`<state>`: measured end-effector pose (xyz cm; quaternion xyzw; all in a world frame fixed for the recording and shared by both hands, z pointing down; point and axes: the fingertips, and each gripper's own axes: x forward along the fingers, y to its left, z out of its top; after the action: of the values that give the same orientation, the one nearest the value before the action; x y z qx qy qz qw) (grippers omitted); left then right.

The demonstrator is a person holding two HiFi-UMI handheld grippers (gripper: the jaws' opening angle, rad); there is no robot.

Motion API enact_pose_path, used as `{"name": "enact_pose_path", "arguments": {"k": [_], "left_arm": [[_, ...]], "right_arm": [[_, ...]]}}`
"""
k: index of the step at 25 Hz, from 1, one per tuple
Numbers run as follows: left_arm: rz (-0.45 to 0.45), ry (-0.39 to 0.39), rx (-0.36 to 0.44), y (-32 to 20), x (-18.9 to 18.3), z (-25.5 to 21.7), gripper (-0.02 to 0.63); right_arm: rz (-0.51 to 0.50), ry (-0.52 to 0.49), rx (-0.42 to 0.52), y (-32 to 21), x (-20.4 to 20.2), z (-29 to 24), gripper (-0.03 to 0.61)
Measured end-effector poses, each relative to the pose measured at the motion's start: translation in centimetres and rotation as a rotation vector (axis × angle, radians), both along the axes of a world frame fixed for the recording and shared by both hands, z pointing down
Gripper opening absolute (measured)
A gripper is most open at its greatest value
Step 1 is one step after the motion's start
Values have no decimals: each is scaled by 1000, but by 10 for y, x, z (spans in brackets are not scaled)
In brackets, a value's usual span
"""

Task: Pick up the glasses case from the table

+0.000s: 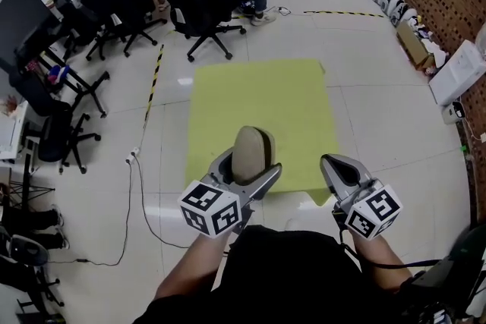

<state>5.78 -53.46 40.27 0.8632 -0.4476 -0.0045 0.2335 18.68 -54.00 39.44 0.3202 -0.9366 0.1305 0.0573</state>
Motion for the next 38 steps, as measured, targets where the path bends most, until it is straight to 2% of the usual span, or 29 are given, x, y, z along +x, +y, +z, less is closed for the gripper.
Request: {"name": "enact_pose_path", "arguments": {"k": [9,18,38], "left_arm": [[-32,-37,7,8,22,-6,419],[-35,-70,-15,7,10,-2,418],[46,-56,19,3,6,-17,416]], "right_arm": [[-33,-1,6,-7,31,1,0],[-35,-14,-4,0,20,10,0],[-5,-6,12,6,0,6,0]]}}
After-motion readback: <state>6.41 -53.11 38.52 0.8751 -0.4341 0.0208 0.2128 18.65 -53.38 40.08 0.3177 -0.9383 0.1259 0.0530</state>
